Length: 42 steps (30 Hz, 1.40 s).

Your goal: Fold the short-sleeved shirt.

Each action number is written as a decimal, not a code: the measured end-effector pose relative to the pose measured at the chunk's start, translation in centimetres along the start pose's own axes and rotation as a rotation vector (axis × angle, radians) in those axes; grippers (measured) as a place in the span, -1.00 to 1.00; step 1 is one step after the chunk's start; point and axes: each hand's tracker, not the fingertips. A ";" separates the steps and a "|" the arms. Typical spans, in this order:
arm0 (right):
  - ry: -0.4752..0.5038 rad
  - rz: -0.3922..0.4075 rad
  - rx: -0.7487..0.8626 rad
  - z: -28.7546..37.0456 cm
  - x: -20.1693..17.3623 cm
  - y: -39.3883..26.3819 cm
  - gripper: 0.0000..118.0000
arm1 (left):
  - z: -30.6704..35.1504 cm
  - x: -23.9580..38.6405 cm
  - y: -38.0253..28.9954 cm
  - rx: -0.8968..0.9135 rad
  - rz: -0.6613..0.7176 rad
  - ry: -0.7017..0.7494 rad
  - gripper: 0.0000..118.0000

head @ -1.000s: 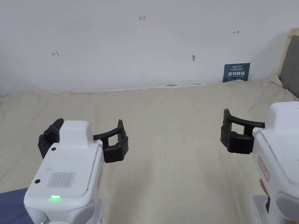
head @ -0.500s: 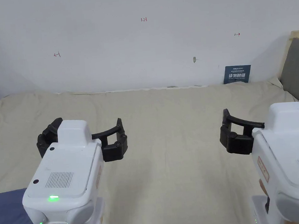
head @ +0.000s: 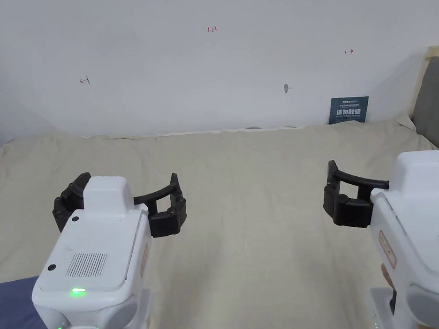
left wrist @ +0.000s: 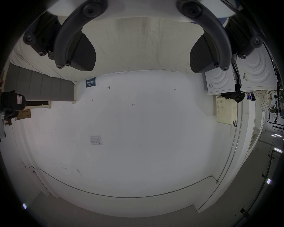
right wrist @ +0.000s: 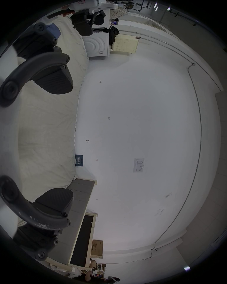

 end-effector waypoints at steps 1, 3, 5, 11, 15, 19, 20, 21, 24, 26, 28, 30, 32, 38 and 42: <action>0.001 0.000 0.000 0.0 0.0 0.0 1.00 | -0.1 0.1 -0.1 0.002 0.000 -0.001 1.00; 0.000 0.000 0.000 0.0 0.0 0.0 1.00 | -0.1 0.0 0.0 0.001 -0.001 -0.004 1.00; 0.001 -0.001 0.000 -0.1 0.0 0.0 1.00 | -0.2 0.1 -0.1 0.002 -0.001 -0.004 1.00; 0.001 -0.001 0.000 -0.1 0.0 -0.1 1.00 | -0.3 0.2 -0.1 0.001 -0.005 -0.006 1.00; 0.001 -0.002 -0.002 -0.1 0.1 0.0 1.00 | -0.4 0.2 -0.2 0.001 -0.009 -0.009 1.00; 0.001 0.002 -0.002 0.0 0.1 0.0 1.00 | -0.5 0.2 -0.3 -0.001 -0.009 -0.008 1.00; 0.001 0.003 -0.002 0.0 0.1 0.0 1.00 | -0.5 0.2 -0.3 -0.001 -0.009 -0.009 1.00; 0.000 0.003 -0.003 -0.1 0.1 0.0 1.00 | -0.5 0.3 -0.3 -0.002 -0.008 -0.010 1.00; 0.000 0.003 -0.003 0.0 0.0 0.0 1.00 | -0.5 0.2 -0.3 -0.001 -0.008 -0.010 1.00; 0.003 0.004 -0.005 0.0 0.0 0.1 1.00 | -0.6 0.3 -0.4 0.000 -0.008 -0.010 1.00; 0.003 0.002 -0.005 -0.1 0.0 0.0 1.00 | -0.7 0.2 -0.4 0.002 -0.008 -0.013 1.00; 0.005 0.001 -0.009 -0.1 0.0 0.0 1.00 | -0.7 0.3 -0.4 -0.001 -0.009 -0.011 1.00; 0.011 -0.009 -0.029 -0.3 -0.1 0.1 1.00 | -0.6 0.2 -0.4 0.000 -0.006 -0.013 1.00; -0.100 -0.120 -0.263 -1.1 -0.5 1.4 1.00 | -0.6 0.2 -0.4 -0.002 -0.002 -0.011 1.00; -0.203 -0.178 -0.415 -1.8 -0.8 2.3 1.00 | -0.5 0.1 -0.3 -0.001 0.001 -0.012 1.00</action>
